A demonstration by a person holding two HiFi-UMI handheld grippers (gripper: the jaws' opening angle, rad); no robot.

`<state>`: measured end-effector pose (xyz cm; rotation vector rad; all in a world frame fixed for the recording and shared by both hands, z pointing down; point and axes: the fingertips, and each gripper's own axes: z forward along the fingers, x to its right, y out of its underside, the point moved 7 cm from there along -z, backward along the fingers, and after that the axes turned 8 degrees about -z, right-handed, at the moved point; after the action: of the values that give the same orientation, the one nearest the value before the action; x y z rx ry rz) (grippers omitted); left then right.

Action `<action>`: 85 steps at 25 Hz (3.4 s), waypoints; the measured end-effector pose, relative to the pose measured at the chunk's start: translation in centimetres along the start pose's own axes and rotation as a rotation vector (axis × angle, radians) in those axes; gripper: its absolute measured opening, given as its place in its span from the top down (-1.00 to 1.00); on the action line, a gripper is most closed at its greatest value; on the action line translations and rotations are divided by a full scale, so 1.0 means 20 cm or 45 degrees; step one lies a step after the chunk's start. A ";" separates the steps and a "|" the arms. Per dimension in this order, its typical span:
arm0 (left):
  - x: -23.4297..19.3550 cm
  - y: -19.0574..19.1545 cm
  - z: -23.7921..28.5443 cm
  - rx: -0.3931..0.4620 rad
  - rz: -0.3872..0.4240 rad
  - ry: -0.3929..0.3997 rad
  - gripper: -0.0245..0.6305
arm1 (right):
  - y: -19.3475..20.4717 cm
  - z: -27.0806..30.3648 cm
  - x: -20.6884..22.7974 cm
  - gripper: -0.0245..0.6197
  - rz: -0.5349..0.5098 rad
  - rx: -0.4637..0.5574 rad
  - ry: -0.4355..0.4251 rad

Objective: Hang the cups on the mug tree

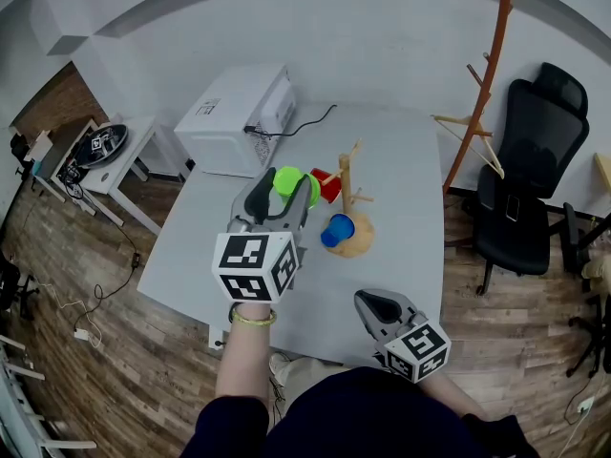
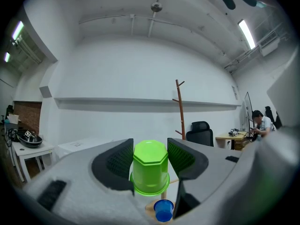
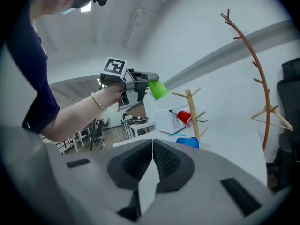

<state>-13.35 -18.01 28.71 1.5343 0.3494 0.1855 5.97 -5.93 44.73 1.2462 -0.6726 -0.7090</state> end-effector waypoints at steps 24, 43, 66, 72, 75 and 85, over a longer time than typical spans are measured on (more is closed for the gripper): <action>0.10 0.09 0.10 -0.038 -0.007 0.034 0.19 | 0.02 -0.05 0.08 0.83 0.016 0.006 0.014; 0.11 0.25 0.20 -0.140 -0.009 0.028 0.19 | 0.04 -0.07 0.12 0.83 0.019 -0.017 0.033; 0.08 0.37 0.23 -0.228 -0.029 0.032 0.19 | 0.05 -0.06 0.11 0.83 0.025 -0.033 0.045; 0.07 0.37 0.23 -0.234 -0.032 0.036 0.19 | 0.05 -0.06 0.10 0.83 0.022 -0.035 0.042; 0.07 0.37 0.22 -0.232 -0.031 0.038 0.18 | 0.05 -0.06 0.10 0.83 0.022 -0.035 0.041; 0.09 0.36 0.16 -0.223 -0.029 0.057 0.18 | 0.05 -0.05 0.07 0.83 0.025 -0.037 0.030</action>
<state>-9.90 -20.27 35.65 1.3548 0.3760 0.2271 7.68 -6.28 45.70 1.2180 -0.6528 -0.6847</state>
